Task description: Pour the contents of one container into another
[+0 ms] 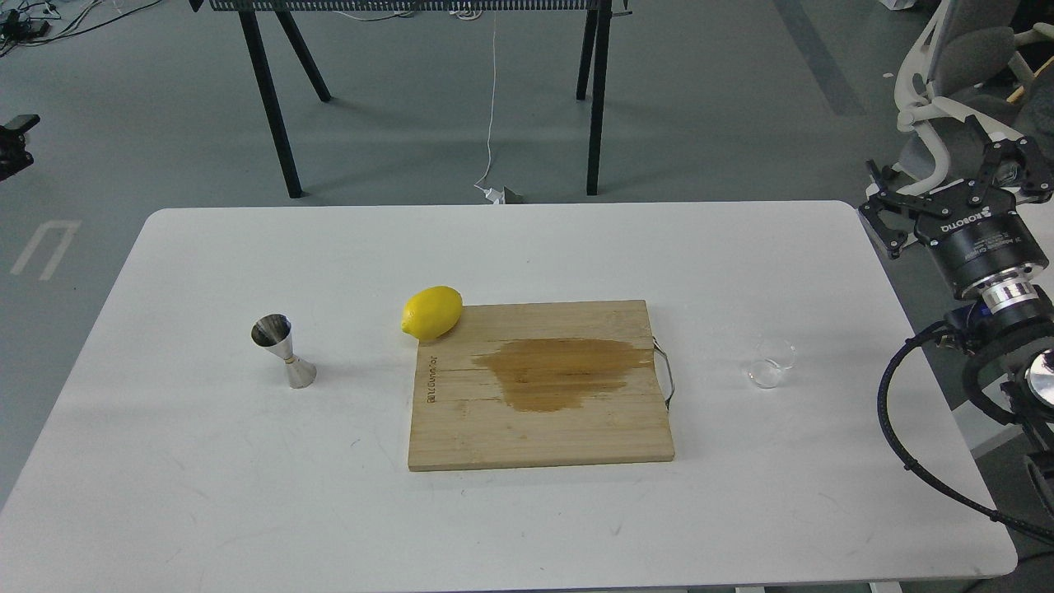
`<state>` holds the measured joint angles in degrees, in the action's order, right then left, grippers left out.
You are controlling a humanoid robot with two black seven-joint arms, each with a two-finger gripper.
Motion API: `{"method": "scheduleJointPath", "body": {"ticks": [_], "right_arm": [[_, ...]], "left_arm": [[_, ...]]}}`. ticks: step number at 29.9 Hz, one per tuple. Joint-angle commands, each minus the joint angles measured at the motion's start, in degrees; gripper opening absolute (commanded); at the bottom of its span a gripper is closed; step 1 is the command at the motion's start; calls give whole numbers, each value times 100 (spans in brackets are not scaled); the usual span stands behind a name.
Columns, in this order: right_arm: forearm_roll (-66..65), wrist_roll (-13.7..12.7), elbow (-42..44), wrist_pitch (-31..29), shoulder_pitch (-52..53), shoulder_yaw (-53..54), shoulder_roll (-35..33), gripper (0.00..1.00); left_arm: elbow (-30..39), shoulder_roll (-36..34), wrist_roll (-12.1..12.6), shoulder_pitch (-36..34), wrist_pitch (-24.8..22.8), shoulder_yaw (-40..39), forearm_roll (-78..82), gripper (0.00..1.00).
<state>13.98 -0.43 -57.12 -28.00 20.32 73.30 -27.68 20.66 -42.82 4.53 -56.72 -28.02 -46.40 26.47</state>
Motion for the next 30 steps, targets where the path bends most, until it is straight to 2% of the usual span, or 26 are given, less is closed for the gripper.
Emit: {"method": "scheduleJointPath", "body": {"ticks": [1,5,11,15,17,18,22,24,28,30], "right_arm": [[0,0,8,0,-2,0,0,100],[0,8,8,0,-2,18,0,100],[0,8,17,0,-63,18,0,100],[0,8,17,0,-124,18,0,100],[0,8,17,0,-142,18,0,100],[0,8,17,0,-160,18,0,100],[0,8,25,0,-169,27,0,100],[0,8,25,0,-177,35,-9,100],[0,8,25,0,-230,53,-9,100],[0,8,25,0,-283,53,0,100]], "left_arm": [[779,-43,30,65,2,8,770,100],[1668,-130,30,285,2,26,1281,100],[2468,-174,12,267,2,-27,2466,100],[3215,-253,-101,320,2,8,3135,99],[3488,-289,-364,407,2,26,3678,99],[3637,-297,-592,495,2,35,4116,99],[4138,-341,-1743,873,2,35,5796,99],[4270,-429,-1991,1083,68,35,5905,99],[4350,-491,-2149,1462,1200,43,5896,99],[4368,-491,-2412,1681,1579,35,5913,100]]}}
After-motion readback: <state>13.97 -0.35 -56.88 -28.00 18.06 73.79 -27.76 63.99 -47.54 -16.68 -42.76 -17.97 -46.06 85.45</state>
